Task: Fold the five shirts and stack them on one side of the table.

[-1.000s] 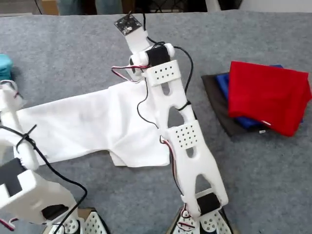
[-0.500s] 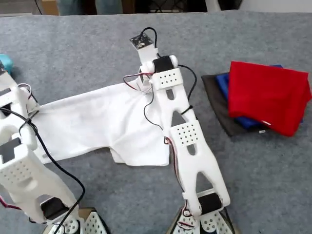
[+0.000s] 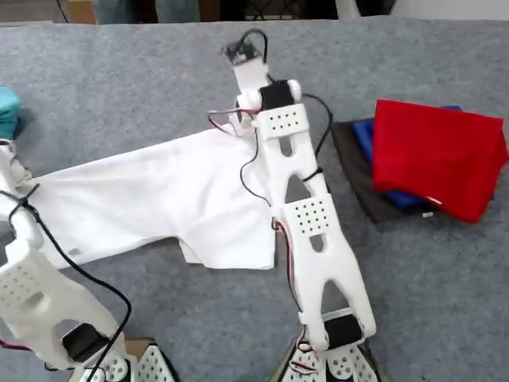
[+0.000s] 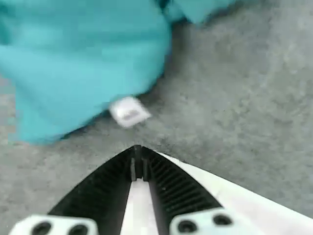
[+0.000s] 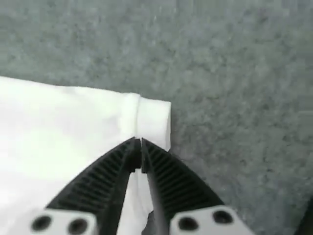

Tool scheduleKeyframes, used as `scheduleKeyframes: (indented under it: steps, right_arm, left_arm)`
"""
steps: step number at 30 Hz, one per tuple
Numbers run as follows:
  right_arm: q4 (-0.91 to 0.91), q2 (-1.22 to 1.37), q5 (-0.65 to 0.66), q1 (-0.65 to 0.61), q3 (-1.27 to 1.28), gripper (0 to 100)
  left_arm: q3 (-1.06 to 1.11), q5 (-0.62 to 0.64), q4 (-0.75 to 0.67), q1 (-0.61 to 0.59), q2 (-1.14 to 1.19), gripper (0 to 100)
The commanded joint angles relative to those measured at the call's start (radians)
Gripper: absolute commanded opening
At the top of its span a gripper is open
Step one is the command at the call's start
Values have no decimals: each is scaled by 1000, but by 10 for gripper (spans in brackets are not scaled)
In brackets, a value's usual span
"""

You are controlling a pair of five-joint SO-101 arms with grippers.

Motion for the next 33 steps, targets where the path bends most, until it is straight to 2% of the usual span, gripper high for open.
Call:
scheduleKeyframes:
  steps: [1, 7, 11, 15, 21, 23, 26, 30, 33]
  right_arm:
    - [-3, -165, -8, -5, -31, 15]
    - [-72, -176, -8, -5, 71, 15]
    - [-132, -119, -8, -3, 170, 15]
    - [-163, -38, -9, 0, 196, 15]
    - [-138, -22, -9, 11, 134, 15]
    - [-103, -22, -8, 11, 58, 15]
    - [-52, -27, -3, 11, -44, 15]
    - [17, -125, -9, 17, -21, 15]
    - [97, -214, -23, 2, -19, 15]
  left_arm:
    - [53, -3, -11, 16, -190, 28]
    - [317, -11, -14, 114, -436, 28]
    - [522, -11, -152, 153, -473, 28]
    - [668, -3, -316, 114, -425, 29]
    - [631, 29, -316, 12, -422, 29]
    - [616, 31, -279, -7, -442, 29]
    - [585, 31, -118, -8, -531, 29]
    - [596, 28, 75, -1, -709, 29]
    - [657, -38, 175, 1, -813, 29]
